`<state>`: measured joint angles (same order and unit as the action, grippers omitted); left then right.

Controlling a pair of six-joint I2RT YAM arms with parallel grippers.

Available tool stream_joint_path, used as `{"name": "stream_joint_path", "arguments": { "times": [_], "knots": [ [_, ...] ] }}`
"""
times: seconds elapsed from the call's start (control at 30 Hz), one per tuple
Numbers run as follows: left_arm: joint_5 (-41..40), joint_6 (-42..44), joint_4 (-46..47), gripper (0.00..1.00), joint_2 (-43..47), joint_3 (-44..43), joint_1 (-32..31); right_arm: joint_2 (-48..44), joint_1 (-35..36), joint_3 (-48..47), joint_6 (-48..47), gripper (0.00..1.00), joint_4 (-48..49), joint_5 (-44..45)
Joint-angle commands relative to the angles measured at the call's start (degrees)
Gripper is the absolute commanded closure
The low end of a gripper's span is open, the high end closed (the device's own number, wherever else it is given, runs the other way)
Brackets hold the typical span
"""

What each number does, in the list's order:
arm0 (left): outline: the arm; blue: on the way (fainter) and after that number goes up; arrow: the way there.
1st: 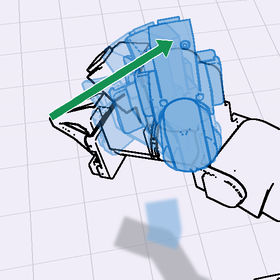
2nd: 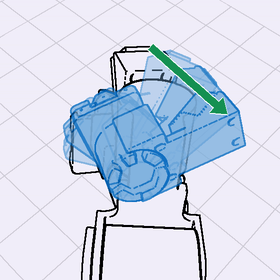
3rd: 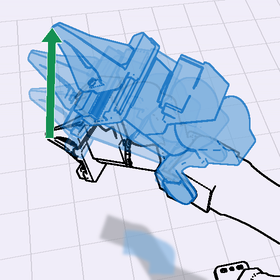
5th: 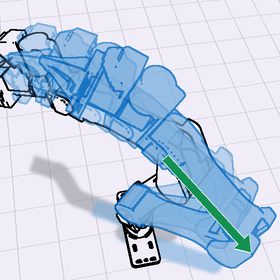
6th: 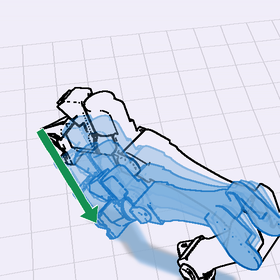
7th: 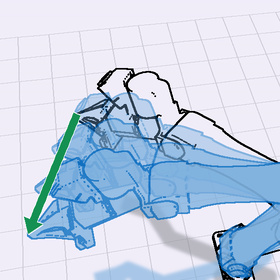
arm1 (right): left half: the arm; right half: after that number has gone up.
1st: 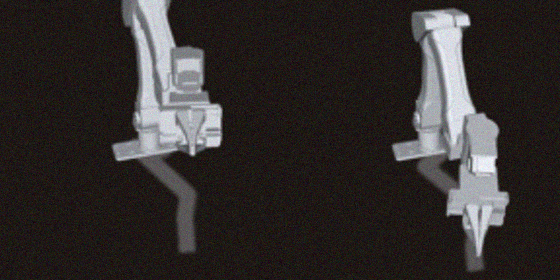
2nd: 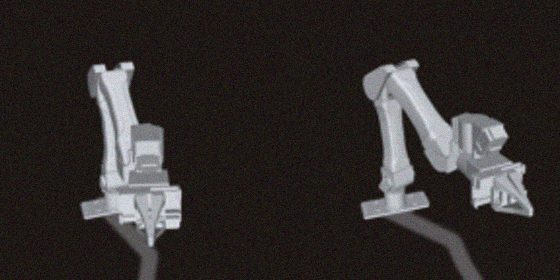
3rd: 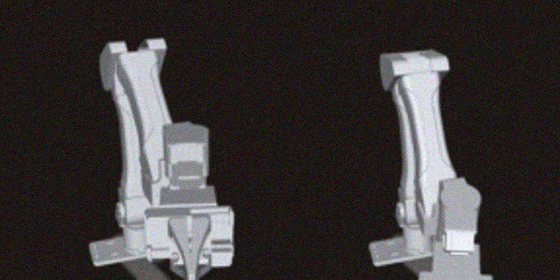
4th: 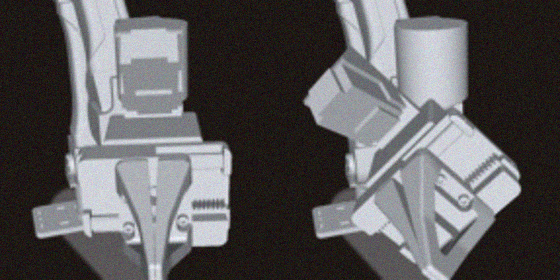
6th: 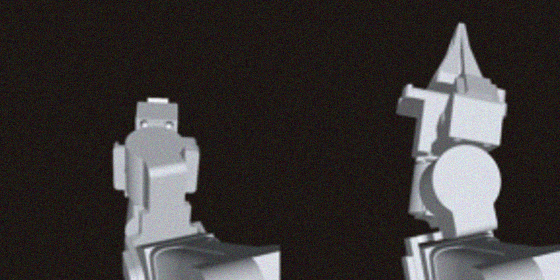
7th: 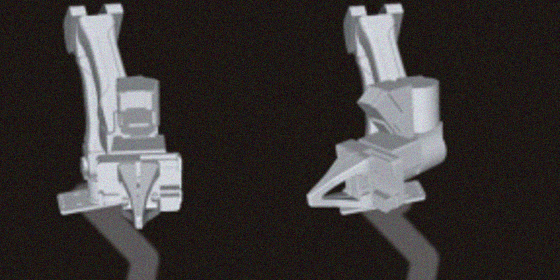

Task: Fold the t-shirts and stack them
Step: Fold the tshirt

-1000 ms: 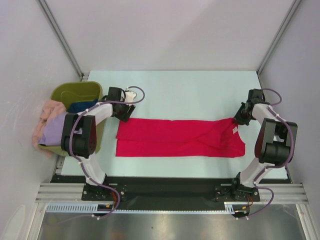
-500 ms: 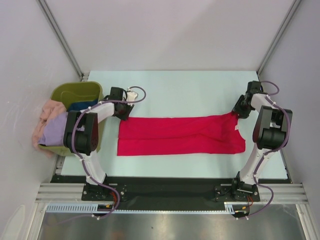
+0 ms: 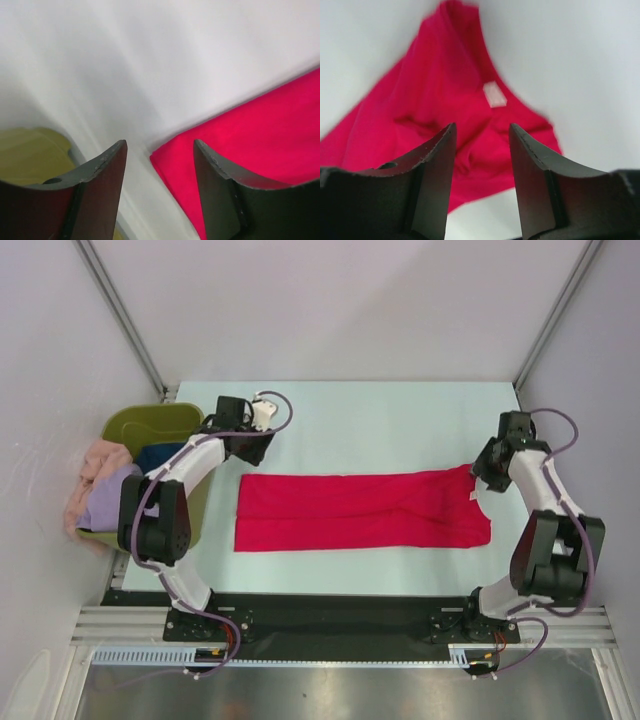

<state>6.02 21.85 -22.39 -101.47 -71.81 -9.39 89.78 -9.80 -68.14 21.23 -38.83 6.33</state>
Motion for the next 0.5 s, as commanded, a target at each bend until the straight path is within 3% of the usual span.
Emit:
{"name": "stream_joint_path", "arguments": {
  "times": [0.0, 0.2, 0.47],
  "knots": [
    [4.79, -0.93, -1.77, 0.38, 5.23, -3.42, -5.37, -5.83, 0.92, 8.18, 5.83, 0.49, -1.08, -5.69],
    [6.63, -1.63, -2.31, 0.38, 3.91, -1.67, -13.54, -9.8, 2.94, 17.86, 11.02, 0.48, 5.25, -12.91],
    [5.94, -1.9, -0.81, 0.38, 2.51, 3.42, -14.87, -6.37, 4.53, 17.69, 12.16, 0.5, 9.55, -11.43]
  ]
}}
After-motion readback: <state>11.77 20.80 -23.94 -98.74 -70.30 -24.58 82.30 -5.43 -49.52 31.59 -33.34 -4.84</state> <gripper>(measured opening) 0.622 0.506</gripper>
